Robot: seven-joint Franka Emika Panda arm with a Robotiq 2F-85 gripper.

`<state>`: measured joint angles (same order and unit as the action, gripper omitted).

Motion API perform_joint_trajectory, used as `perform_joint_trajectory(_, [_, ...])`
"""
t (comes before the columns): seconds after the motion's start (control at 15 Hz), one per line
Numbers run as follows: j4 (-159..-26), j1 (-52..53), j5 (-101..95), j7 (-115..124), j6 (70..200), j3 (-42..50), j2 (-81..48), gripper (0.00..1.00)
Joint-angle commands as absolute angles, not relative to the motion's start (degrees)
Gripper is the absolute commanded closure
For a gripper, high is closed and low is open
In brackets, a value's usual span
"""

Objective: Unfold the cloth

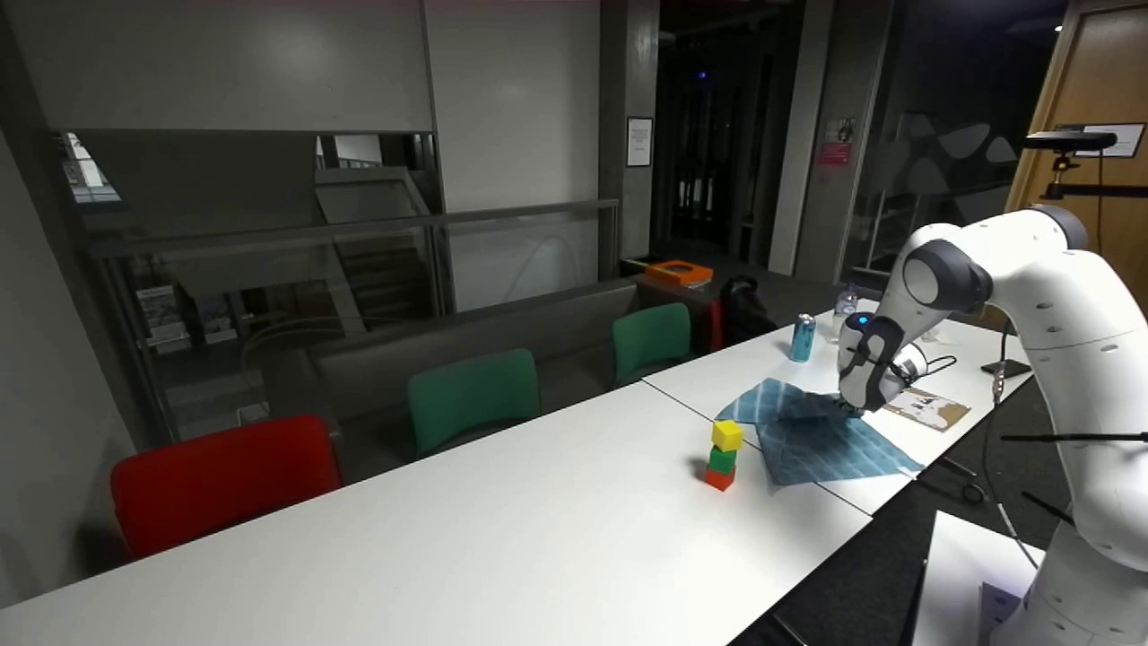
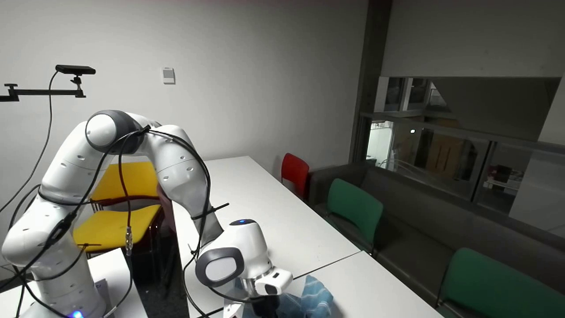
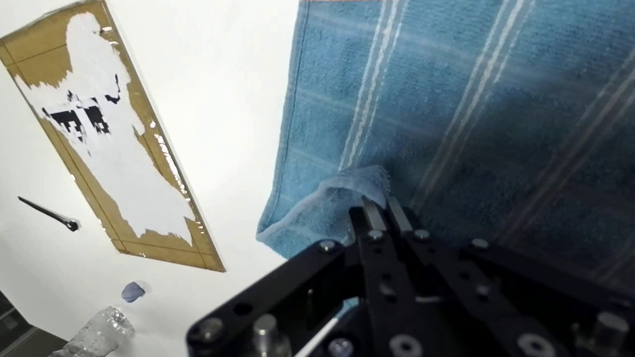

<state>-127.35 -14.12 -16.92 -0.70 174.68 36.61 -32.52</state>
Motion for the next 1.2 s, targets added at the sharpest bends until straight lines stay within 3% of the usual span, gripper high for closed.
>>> perform_joint_trajectory(0.0, [-132.79,-10.88,-17.07,-1.88,176.61,38.65,-29.06,0.99])
perform_joint_trajectory(0.6, [-132.66,-7.23,-15.19,-1.14,175.47,40.21,-32.13,0.96])
perform_joint_trajectory(1.13, [-132.92,-3.34,-15.41,0.61,175.52,41.94,-33.92,0.99])
